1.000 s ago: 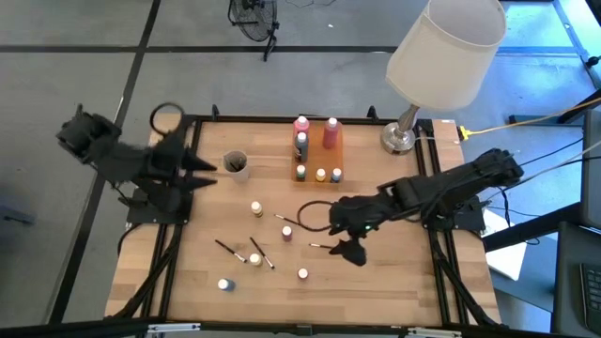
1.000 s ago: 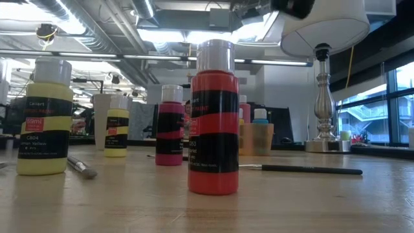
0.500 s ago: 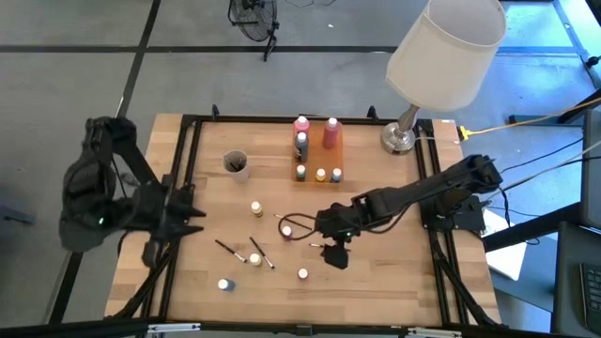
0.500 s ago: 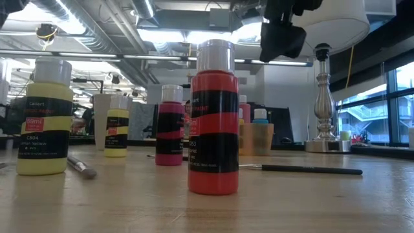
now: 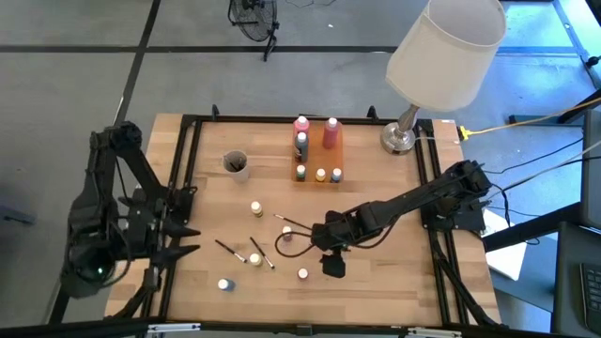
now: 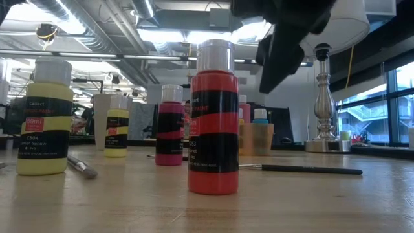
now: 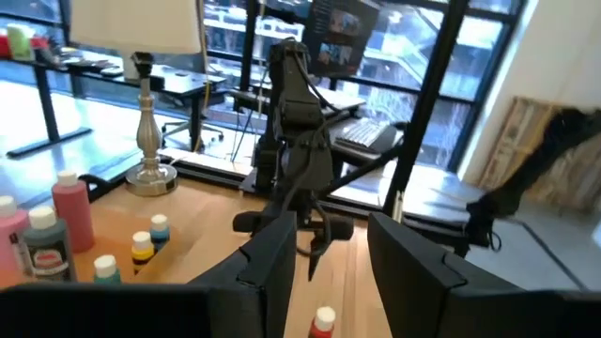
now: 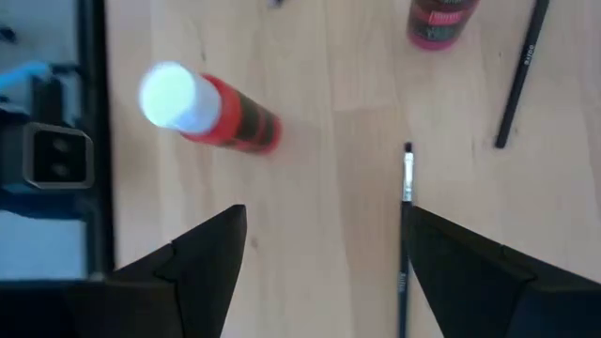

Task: Pick & Place Paint Supplies
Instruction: Put the silver paint brush into the white cup

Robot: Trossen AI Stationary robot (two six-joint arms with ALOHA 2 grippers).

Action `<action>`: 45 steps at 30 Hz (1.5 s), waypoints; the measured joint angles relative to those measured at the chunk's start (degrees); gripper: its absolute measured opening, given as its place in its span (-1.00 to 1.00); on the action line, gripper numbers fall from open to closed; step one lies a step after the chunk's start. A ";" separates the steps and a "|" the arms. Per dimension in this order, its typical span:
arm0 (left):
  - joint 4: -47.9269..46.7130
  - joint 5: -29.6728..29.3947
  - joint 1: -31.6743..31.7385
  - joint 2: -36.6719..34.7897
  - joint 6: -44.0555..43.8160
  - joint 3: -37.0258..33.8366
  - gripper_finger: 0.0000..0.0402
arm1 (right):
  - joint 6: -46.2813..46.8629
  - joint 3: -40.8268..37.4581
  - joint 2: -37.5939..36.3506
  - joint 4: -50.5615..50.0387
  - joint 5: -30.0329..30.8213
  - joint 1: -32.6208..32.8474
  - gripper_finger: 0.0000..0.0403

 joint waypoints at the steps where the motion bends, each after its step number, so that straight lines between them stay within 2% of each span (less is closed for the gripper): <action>1: 0.00 -0.40 0.01 0.48 -1.72 -0.24 -0.36 | -1.10 0.00 0.38 -0.39 0.01 0.00 0.45; 5: 0.03 -0.61 0.05 2.21 -5.47 -0.36 -0.35 | -3.78 0.00 1.77 -0.54 -0.80 -0.49 0.45; 13: 2.98 -2.08 0.05 5.69 -5.80 -0.36 -0.36 | -7.56 0.48 2.85 -3.13 -3.12 -0.70 0.40; 24: 3.06 -2.71 0.21 8.45 -7.27 -0.36 -0.37 | -12.61 8.99 2.92 -5.77 -2.85 -4.02 0.39; 29: 6.79 -3.17 0.10 8.45 -5.77 -0.36 -0.37 | -14.64 14.18 6.96 -10.38 -3.25 -5.36 0.39; 35: 8.72 -3.37 0.11 8.45 -5.10 -0.36 -0.37 | -15.06 20.66 13.96 -20.68 -3.55 -5.20 0.39; 45: 9.46 -3.41 0.14 8.45 -4.91 -0.36 -0.37 | -17.37 21.18 17.97 -18.97 -4.16 -4.85 0.39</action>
